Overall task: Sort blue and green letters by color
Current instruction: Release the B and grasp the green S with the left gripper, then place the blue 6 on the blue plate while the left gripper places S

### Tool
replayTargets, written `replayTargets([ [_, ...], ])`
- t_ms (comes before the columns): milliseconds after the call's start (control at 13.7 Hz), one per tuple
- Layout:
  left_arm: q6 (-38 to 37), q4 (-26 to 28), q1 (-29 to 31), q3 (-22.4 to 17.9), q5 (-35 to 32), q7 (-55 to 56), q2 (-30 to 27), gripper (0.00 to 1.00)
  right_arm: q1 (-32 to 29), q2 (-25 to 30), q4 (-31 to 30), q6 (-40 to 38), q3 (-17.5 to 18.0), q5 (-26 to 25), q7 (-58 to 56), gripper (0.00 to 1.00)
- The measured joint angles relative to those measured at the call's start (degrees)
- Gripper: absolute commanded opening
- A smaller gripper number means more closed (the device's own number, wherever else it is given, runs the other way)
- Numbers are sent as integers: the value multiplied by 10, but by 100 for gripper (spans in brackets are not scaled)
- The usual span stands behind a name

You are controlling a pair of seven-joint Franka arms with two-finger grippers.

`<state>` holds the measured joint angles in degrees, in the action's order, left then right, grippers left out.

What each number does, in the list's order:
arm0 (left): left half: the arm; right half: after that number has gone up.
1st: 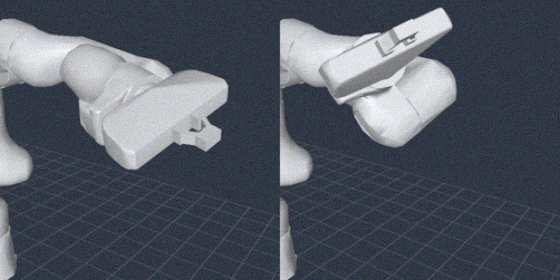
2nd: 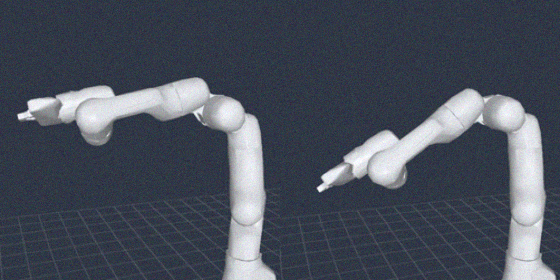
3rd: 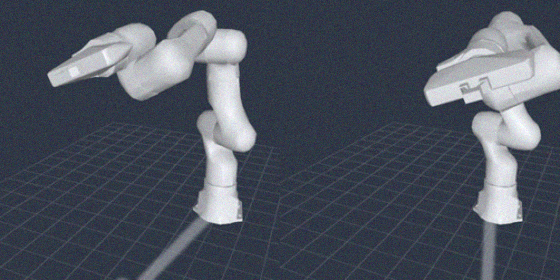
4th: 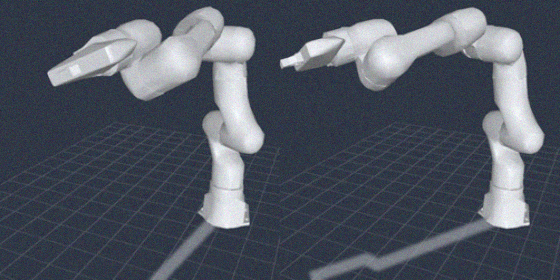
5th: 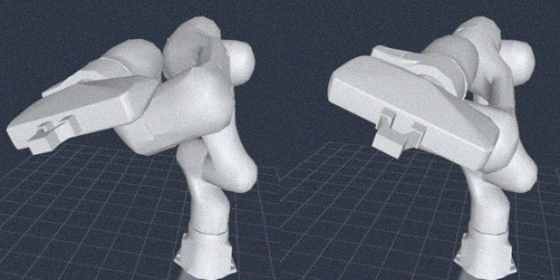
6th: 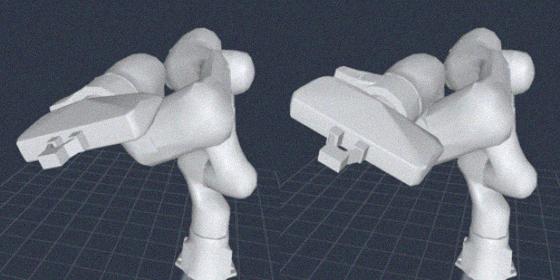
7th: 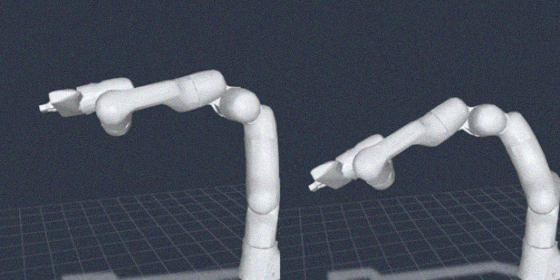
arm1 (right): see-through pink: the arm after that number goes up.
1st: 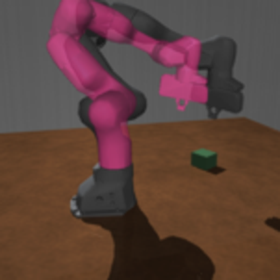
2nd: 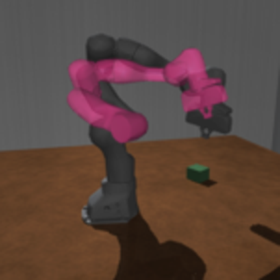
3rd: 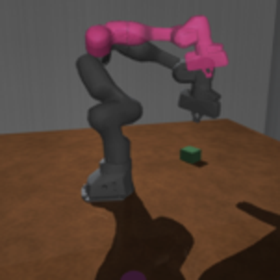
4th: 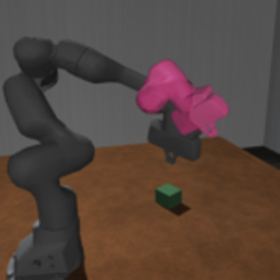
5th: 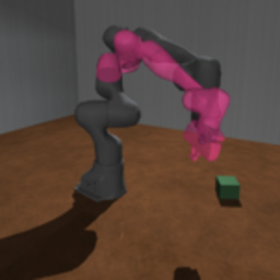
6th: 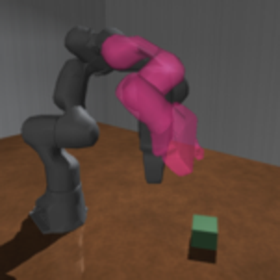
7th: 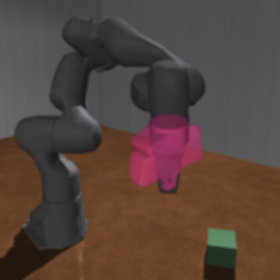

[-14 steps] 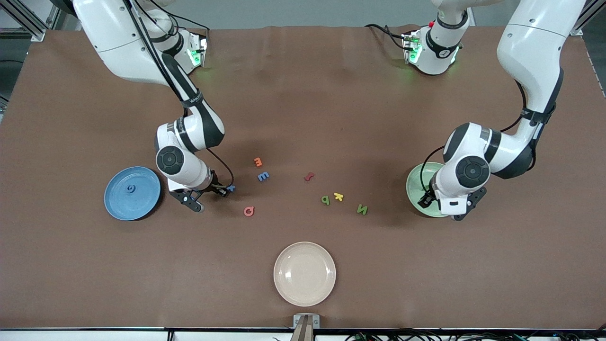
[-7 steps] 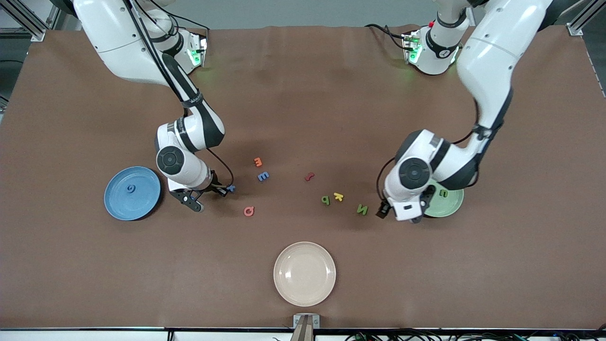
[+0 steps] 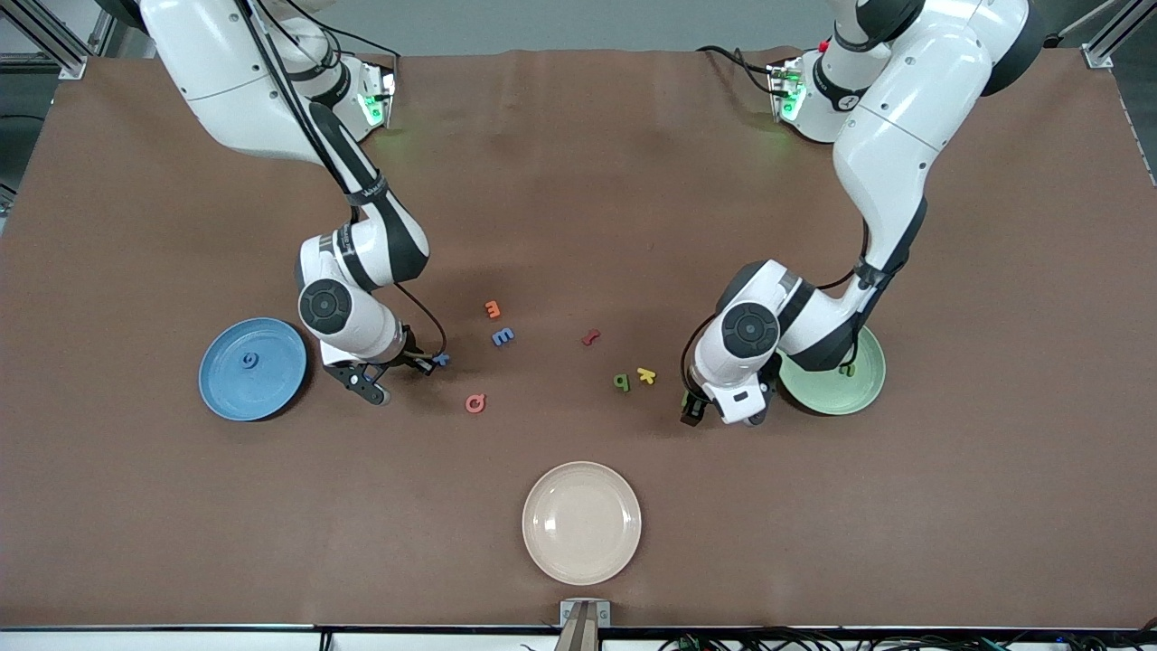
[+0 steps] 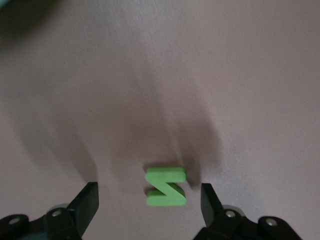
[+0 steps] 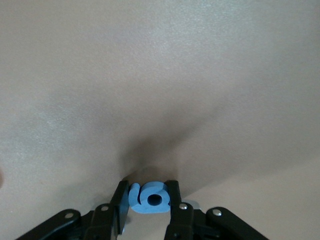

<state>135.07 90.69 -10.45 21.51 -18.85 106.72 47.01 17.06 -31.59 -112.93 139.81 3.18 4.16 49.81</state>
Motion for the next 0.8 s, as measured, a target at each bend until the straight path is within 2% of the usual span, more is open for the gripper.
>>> replayTargets([
  [219, 0, -8, -12, -7, -1, 5, 8, 82, -5, 35, 8, -68, -8, 0, -40, 14],
  [292, 0, -8, -14, -10, -3, 5, 8, 76, -17, 53, 9, -93, -12, 0, -72, 13],
  [438, 0, -8, -14, -13, -8, 5, 9, 53, -55, 85, 8, -131, -15, 0, -156, 13],
  [511, 0, -9, -14, -14, -10, 5, 9, 35, -77, 97, 4, -142, -16, 0, -201, 13],
  [584, 0, -10, -14, -14, -11, 5, 9, 12, -99, 105, -2, -146, -16, 0, -250, 13],
  [657, 0, -13, -14, -14, -14, 4, 9, 3, -120, 108, -8, -146, -17, 0, -298, 13],
  [804, -2, -18, -12, -15, -26, -5, 8, 0, -159, 108, -19, -142, -18, -1, -396, 13],
])
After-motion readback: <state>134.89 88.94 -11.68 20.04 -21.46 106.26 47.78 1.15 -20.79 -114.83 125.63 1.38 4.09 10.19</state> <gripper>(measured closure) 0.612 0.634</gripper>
